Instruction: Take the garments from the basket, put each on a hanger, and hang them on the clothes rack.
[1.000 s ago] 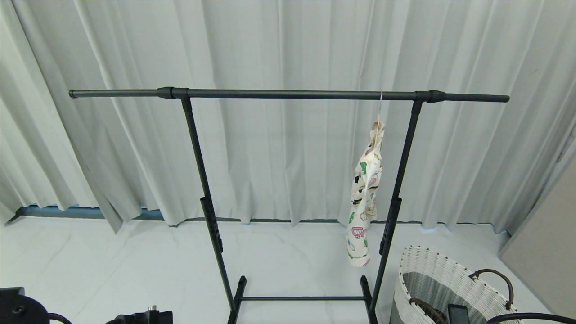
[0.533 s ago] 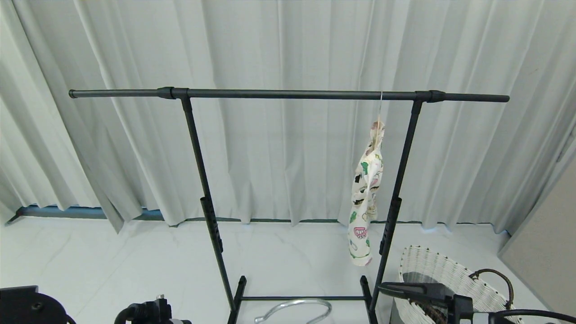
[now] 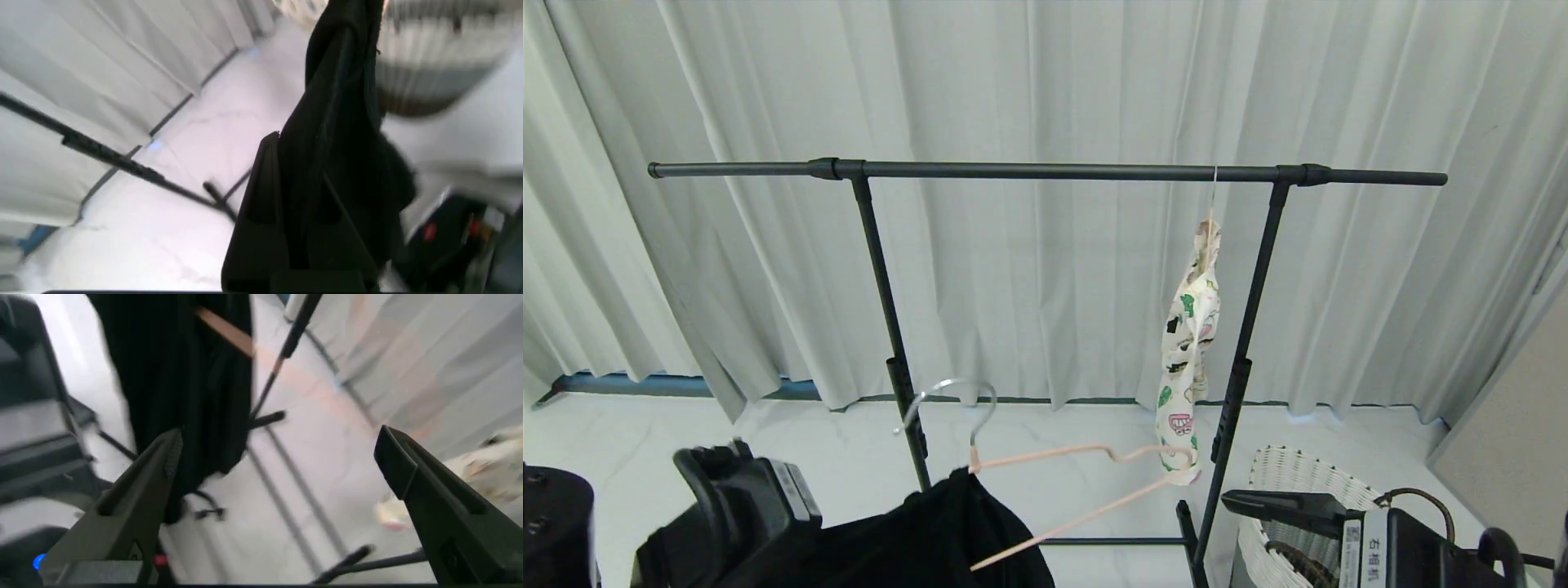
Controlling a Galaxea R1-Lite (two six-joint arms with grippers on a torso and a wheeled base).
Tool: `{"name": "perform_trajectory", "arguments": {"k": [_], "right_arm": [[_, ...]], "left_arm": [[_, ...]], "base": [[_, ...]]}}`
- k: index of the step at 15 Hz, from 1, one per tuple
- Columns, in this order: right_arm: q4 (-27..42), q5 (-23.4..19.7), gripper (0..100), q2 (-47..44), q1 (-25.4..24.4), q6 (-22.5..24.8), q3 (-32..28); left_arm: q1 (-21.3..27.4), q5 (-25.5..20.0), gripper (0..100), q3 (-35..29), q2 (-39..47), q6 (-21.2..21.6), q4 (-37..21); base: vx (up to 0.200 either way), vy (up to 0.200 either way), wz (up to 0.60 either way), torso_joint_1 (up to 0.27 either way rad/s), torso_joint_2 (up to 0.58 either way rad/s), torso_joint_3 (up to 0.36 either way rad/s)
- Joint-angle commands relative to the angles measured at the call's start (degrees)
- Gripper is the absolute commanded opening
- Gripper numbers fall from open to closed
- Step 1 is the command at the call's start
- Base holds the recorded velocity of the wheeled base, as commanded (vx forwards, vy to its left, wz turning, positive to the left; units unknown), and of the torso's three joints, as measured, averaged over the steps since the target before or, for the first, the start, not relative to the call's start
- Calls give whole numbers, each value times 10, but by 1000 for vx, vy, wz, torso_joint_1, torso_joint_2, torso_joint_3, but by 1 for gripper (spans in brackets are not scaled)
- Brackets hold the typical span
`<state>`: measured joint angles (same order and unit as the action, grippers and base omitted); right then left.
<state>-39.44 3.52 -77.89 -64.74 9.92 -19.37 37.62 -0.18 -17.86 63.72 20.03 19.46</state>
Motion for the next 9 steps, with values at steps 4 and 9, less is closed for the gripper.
{"name": "perform_trajectory", "arguments": {"k": [4, 9], "right_arm": [[-1, 9, 100, -82, -29, -146, -25], [-43, 127, 100, -227, -67, -306, -158]], "left_arm": [[-7, -2, 0, -60, -19, -28, 1], [3, -3, 0, -88, -19, -24, 1]], "base": [[0, 0, 0, 0, 0, 0], [0, 0, 0, 0, 0, 0]]}}
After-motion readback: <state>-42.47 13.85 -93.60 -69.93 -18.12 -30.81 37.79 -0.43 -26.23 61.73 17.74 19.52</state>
